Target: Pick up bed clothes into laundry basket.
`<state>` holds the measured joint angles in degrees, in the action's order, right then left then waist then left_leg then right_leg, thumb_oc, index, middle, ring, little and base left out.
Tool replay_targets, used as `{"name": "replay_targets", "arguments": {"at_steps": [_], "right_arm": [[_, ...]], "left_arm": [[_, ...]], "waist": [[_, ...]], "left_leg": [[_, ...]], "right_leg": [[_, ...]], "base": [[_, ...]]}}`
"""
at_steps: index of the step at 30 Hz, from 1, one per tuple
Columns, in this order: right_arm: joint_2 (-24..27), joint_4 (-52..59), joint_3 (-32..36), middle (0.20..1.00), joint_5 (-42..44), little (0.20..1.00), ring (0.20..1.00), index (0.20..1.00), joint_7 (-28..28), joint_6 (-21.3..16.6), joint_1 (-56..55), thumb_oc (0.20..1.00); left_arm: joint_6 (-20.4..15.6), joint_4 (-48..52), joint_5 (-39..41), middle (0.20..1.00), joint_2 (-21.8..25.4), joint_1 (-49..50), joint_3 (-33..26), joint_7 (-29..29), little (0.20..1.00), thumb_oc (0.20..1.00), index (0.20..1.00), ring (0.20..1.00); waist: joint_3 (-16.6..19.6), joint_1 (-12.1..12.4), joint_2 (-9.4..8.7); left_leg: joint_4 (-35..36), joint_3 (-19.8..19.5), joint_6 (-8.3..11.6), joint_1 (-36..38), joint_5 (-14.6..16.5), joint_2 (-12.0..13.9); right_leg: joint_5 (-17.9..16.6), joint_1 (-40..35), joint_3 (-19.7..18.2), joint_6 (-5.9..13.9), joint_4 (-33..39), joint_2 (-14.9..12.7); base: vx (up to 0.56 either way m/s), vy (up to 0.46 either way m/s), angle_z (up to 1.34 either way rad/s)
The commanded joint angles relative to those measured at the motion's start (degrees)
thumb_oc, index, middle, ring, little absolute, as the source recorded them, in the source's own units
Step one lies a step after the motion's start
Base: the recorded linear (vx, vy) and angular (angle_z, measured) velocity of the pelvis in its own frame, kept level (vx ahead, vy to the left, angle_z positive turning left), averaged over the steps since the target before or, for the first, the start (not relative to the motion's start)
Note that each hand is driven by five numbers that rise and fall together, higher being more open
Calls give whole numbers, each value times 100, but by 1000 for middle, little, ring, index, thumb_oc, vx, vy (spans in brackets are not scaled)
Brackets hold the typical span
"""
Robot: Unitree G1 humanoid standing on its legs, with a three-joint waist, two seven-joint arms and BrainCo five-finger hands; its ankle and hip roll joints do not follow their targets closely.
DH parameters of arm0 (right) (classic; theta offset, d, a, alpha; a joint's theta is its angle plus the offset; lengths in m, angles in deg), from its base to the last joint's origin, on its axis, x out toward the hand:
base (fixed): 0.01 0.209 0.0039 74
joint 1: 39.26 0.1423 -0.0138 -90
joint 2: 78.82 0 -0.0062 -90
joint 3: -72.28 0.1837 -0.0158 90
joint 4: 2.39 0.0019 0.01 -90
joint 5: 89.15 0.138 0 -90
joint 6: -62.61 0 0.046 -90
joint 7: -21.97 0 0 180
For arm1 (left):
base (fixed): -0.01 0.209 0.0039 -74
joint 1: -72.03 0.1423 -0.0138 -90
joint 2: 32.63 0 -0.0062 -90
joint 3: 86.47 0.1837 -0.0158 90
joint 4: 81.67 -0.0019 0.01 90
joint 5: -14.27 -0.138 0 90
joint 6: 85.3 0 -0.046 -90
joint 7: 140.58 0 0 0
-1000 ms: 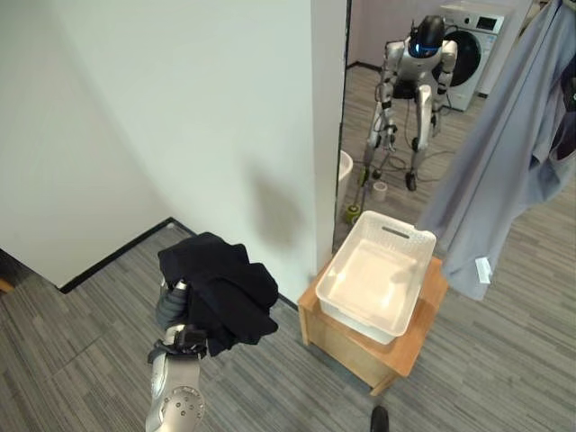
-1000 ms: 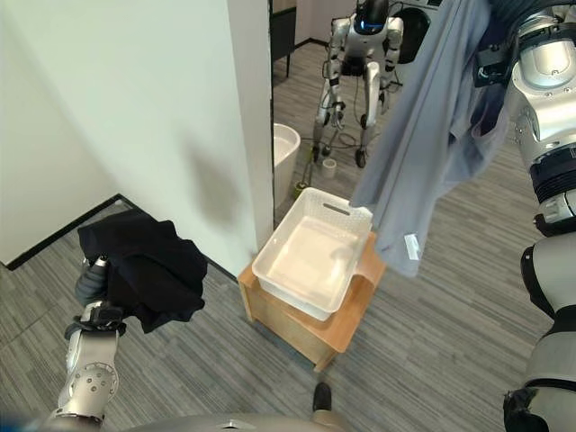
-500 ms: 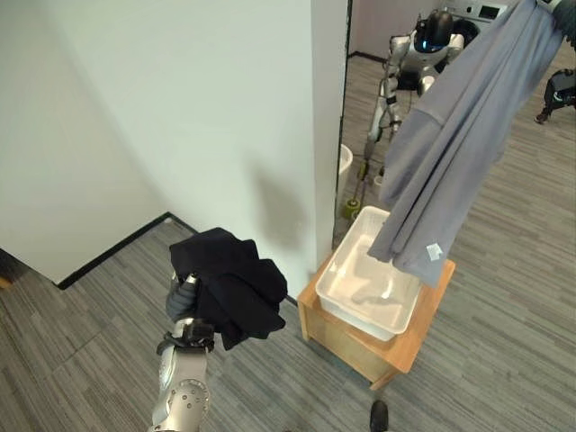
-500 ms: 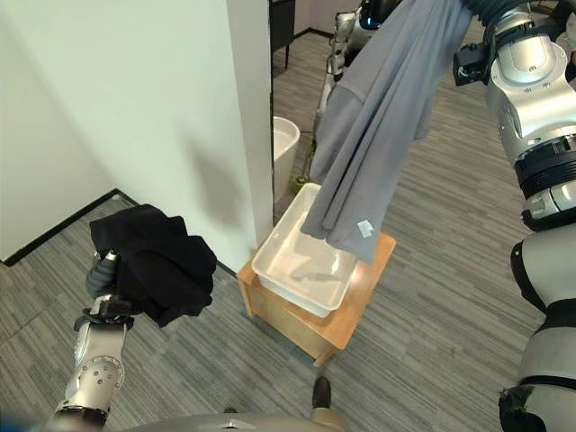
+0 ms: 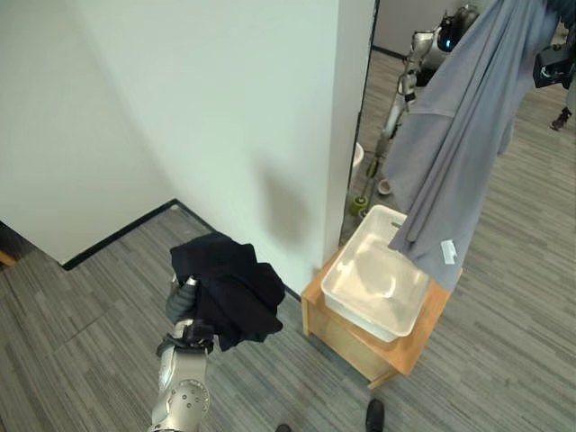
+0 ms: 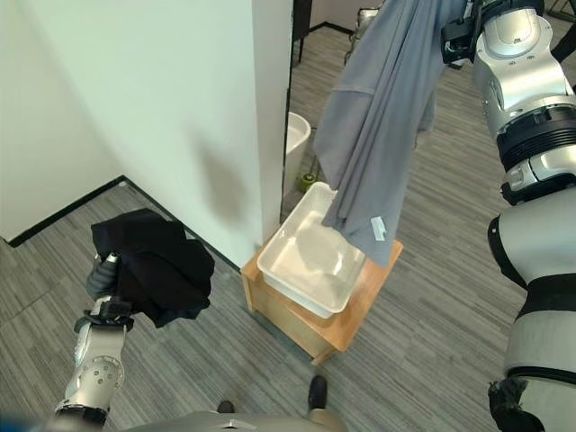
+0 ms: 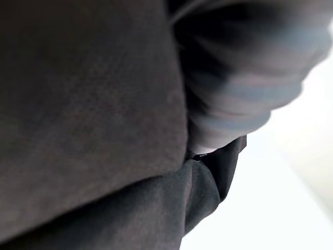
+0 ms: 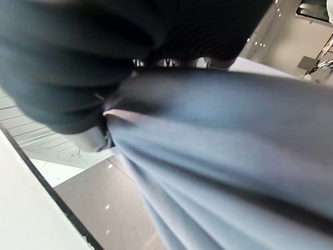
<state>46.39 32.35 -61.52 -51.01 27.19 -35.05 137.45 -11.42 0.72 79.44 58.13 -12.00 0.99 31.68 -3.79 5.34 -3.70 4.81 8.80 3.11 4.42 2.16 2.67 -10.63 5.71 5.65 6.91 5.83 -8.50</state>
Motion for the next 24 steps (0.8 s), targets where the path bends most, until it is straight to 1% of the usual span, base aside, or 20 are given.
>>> {"name": "replay_targets", "arguments": {"at_steps": [1,11,18,22,23,24], "right_arm": [[100,-567,-413,200,-8,200,200,200,272,-243,1423,200],[107,-1113,-609,200,8,200,200,200,312,-233,1858,200],[83,-1093,-587,200,-85,200,200,200,255,-180,1703,200],[51,-1002,-529,200,-180,200,200,200,226,-148,1527,200],[26,-880,-433,200,-251,200,200,200,215,-126,1302,200],[33,-853,-430,200,-302,200,200,200,209,-107,1224,200]], "left_arm": [[-365,483,166,200,587,-475,83,-192,200,200,200,200],[-315,374,198,200,608,-491,158,-232,200,200,200,200],[-299,356,211,200,633,-488,178,-234,200,200,200,200],[-306,394,200,200,664,-505,182,-244,200,200,200,200],[-342,459,198,200,677,-523,168,-235,200,200,200,200],[-345,515,197,200,708,-528,185,-242,200,200,200,200]], "waist": [[-51,48,-318],[14,82,-387],[-6,97,-391],[-122,127,-369],[-299,182,-366],[-380,211,-369]], "left_leg": [[19,-180,180,-467,-491,-15],[19,-217,182,-422,-464,-20],[19,-232,181,-426,-464,-23],[19,-256,179,-540,-505,-21],[19,-283,174,-709,-571,-9],[19,-302,173,-799,-601,-4]], "right_leg": [[663,-883,394,177,-83,-232],[707,-944,442,188,-83,-209],[709,-935,442,184,-83,-200],[681,-820,434,175,-83,-192],[635,-669,434,166,-83,-179],[609,-593,428,160,-83,-175]], "base": [[0,0,0],[0,0,0],[0,0,0],[-76,-12,0],[-152,-35,0],[-186,-44,1]]}}
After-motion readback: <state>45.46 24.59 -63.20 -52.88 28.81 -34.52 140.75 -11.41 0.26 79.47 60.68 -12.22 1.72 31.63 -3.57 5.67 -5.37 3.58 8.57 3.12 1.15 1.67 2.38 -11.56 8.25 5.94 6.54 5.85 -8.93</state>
